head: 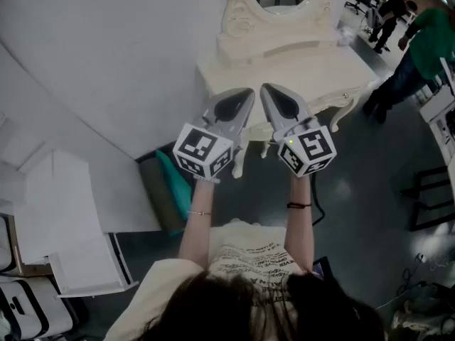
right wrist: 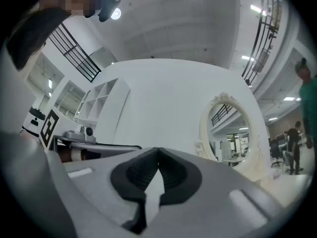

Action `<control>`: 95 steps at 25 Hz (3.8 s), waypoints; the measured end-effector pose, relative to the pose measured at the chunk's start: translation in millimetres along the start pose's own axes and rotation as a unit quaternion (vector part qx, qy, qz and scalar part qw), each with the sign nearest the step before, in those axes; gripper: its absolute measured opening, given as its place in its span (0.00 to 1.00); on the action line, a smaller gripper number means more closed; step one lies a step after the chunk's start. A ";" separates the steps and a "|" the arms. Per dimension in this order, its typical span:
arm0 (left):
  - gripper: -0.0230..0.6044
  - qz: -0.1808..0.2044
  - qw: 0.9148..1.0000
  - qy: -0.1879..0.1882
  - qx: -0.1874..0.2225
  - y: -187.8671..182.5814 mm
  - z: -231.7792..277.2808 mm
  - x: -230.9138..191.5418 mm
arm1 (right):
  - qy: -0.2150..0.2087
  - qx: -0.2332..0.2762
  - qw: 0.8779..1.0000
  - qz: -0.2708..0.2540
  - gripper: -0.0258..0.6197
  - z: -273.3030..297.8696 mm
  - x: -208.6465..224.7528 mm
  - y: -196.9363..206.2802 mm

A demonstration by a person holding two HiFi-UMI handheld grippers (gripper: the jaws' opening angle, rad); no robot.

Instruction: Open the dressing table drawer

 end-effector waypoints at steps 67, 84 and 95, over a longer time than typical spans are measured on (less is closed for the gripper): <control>0.03 -0.067 0.995 -0.057 -0.037 88.9 133.9 -134.1 | -0.004 -0.070 0.994 0.084 0.04 127.8 154.1 102.6; 0.03 -0.080 0.985 -0.141 -0.053 118.6 201.8 -173.5 | -0.093 -0.107 0.985 0.094 0.04 183.0 223.1 136.2; 0.03 -0.110 0.966 -0.225 -0.064 159.8 231.7 -186.3 | -0.171 -0.158 0.967 0.103 0.04 201.3 257.1 180.7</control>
Point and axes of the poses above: the fingertips, and each gripper's own axes: z forward along the fingers, x to its right, y out of its underside, the point moved 2 cm from there along -z, backward along the fingers, and after that the axes turned 1 degree about -x, right-handed, at the moved point
